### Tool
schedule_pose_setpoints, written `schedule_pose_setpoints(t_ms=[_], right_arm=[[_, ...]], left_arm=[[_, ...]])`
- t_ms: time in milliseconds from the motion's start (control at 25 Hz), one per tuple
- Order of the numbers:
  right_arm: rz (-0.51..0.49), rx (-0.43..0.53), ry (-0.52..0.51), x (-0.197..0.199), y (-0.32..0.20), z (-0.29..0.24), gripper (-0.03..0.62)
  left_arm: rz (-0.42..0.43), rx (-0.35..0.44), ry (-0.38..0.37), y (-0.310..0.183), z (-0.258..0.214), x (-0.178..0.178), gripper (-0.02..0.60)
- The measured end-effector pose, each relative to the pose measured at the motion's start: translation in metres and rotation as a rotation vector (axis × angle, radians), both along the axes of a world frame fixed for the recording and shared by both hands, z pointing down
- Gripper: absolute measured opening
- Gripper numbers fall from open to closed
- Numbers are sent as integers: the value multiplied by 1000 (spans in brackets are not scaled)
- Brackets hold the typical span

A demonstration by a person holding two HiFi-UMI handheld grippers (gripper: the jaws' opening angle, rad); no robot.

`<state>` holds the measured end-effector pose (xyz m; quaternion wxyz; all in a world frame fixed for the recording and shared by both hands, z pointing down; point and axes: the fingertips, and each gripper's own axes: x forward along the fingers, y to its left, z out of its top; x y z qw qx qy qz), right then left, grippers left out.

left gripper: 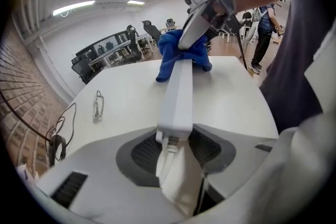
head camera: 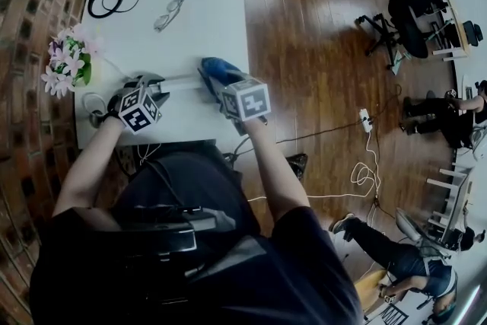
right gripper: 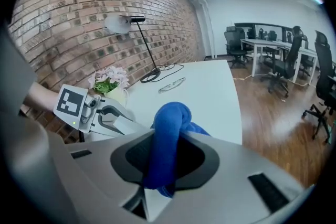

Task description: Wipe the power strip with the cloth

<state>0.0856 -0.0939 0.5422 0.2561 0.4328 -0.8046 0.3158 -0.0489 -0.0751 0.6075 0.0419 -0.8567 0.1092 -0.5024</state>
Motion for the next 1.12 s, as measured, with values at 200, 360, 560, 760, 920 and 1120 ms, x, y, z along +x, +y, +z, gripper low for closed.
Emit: schedule_pose_setpoints(t_ms=[200, 360, 560, 760, 920, 1120], right_arm=[[-37, 45, 8, -4, 9, 2, 91], [-86, 154, 58, -7, 16, -2, 91], [-66, 136, -9, -5, 15, -3, 91], [-75, 126, -15, -6, 13, -1, 91], [-81, 128, -28, -6, 16, -2, 90], [-85, 104, -55, -7, 19, -1, 91]], left_arm=[[-61, -39, -3, 1, -2, -3, 200], [-100, -36, -2, 2, -4, -10, 201], [-137, -93, 51, 2, -14, -5, 196], [-131, -217, 144, -1, -43, 21, 236], [-6, -254, 43, 4, -40, 42, 236], [76, -308, -82, 14, -18, 46, 193]])
